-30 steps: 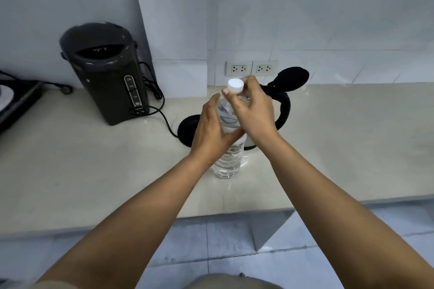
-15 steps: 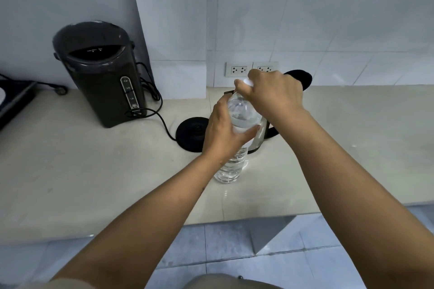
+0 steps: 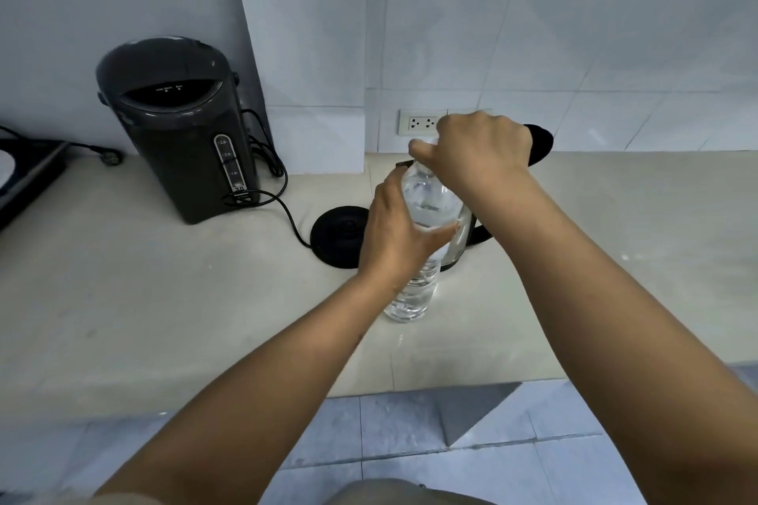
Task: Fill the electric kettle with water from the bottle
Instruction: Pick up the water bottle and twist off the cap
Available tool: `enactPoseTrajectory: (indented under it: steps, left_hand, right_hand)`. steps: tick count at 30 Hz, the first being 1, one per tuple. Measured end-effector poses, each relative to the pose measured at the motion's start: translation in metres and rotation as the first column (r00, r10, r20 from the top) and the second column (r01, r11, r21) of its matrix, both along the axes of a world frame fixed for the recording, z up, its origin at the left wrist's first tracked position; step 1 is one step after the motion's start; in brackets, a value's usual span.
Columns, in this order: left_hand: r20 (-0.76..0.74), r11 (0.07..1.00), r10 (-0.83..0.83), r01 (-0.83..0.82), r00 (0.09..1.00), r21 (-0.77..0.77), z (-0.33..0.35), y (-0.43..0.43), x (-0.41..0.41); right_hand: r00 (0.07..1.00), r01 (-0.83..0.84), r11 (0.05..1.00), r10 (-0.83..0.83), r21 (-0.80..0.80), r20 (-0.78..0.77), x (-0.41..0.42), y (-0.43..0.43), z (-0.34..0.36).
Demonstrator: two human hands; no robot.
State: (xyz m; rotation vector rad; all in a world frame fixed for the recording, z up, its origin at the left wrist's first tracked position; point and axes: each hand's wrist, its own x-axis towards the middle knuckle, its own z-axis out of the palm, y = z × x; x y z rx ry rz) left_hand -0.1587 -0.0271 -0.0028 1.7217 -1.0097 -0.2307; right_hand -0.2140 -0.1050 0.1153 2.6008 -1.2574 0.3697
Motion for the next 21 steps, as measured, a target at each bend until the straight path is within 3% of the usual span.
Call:
enactPoseTrajectory:
  steps: [3, 7, 9, 16, 19, 21]
  left_hand:
    - [0.043, 1.0, -0.013, 0.012, 0.999, 0.009, 0.003, -0.001, 0.003]
    - [-0.07, 0.952, -0.282, 0.288, 0.957, 0.107, 0.011, 0.004, 0.036]
    - [-0.097, 0.935, -0.326, 0.336, 0.94, 0.113, 0.011, 0.006, 0.043]
    - [-0.1, 0.993, -0.105, 0.098, 0.989, -0.072, -0.005, -0.001, 0.01]
    - [-0.057, 0.997, -0.072, 0.07, 0.996, -0.044, -0.004, 0.001, 0.006]
    - [-0.063, 0.989, -0.149, 0.149, 0.987, -0.013, -0.002, 0.005, 0.016]
  right_hand:
    - [0.997, -0.078, 0.997, 0.078, 0.005, 0.019, -0.006, -0.008, -0.001]
    - [0.936, -0.346, 0.937, 0.348, -0.045, 0.061, -0.018, -0.015, -0.006]
    - [0.923, -0.373, 0.926, 0.377, -0.065, 0.072, -0.019, -0.013, -0.008]
    - [0.991, -0.072, 0.995, 0.078, -0.063, 0.108, -0.004, 0.002, -0.008]
    - [0.978, -0.155, 0.986, 0.161, -0.06, 0.134, -0.01, -0.002, -0.009]
    - [0.942, -0.286, 0.955, 0.295, -0.078, 0.159, -0.018, -0.006, -0.011]
